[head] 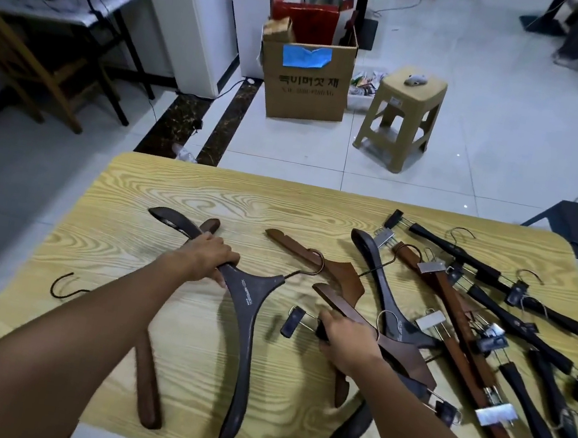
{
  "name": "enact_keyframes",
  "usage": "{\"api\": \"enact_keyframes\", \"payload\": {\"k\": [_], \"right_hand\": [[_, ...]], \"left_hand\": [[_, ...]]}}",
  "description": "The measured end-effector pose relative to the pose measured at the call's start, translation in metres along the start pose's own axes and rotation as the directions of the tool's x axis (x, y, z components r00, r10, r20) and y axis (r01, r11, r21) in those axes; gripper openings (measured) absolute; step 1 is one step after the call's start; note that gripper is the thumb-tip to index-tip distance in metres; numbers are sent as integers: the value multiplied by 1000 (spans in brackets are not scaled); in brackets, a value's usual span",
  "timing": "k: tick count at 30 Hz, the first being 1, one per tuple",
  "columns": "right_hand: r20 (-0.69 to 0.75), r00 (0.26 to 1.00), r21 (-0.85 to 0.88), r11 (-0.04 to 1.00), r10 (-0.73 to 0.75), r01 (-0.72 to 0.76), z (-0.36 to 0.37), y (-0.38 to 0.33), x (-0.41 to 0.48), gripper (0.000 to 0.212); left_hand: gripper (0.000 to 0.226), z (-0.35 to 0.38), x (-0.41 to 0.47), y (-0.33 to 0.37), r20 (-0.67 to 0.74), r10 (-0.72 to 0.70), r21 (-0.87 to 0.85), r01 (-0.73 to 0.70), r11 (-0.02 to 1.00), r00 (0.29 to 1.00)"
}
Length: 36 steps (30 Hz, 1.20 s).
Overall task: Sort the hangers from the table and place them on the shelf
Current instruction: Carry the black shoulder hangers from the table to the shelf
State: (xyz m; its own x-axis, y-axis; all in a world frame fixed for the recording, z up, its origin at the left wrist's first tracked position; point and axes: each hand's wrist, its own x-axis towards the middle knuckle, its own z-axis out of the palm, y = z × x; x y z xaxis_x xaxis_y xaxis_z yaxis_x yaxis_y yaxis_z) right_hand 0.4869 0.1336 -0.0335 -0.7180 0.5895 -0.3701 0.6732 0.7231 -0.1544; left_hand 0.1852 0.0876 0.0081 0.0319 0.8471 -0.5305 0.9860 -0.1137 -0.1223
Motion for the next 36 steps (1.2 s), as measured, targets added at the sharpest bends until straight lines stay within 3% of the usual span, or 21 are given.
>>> {"api": "enact_keyframes", "payload": {"k": [5, 14, 21, 24, 29, 32, 36], "right_hand": [[57, 998, -49, 999, -7, 9, 3, -15, 3, 33], [65, 998, -117, 993, -21, 29, 17, -46, 0, 41], [-181, 983, 16, 1000, -11, 14, 8, -8, -26, 37], [-251, 966, -10, 998, 52, -56, -3, 16, -43, 32], [-215, 940, -9, 962, 265, -273, -8, 49, -69, 33], [-129, 928, 53, 937, 350, -347, 0, 63, -80, 50], [16, 943, 99, 938, 332, -332, 6, 70, -89, 83]], "left_hand": [[38, -8, -27, -20, -155, -114, -154, 90, 984, 981], [33, -17, -51, -17, -252, -228, -386, 118, 915, 941], [30, -29, -41, 3, -299, -197, -420, 56, 906, 934], [30, -39, -34, 16, -330, -170, -403, 24, 915, 929], [30, -55, -23, 38, -344, -123, -381, -18, 924, 931], [28, -61, -15, 50, -334, -102, -379, -35, 925, 937], [29, -64, -5, 61, -326, -81, -361, -45, 931, 942]]}}
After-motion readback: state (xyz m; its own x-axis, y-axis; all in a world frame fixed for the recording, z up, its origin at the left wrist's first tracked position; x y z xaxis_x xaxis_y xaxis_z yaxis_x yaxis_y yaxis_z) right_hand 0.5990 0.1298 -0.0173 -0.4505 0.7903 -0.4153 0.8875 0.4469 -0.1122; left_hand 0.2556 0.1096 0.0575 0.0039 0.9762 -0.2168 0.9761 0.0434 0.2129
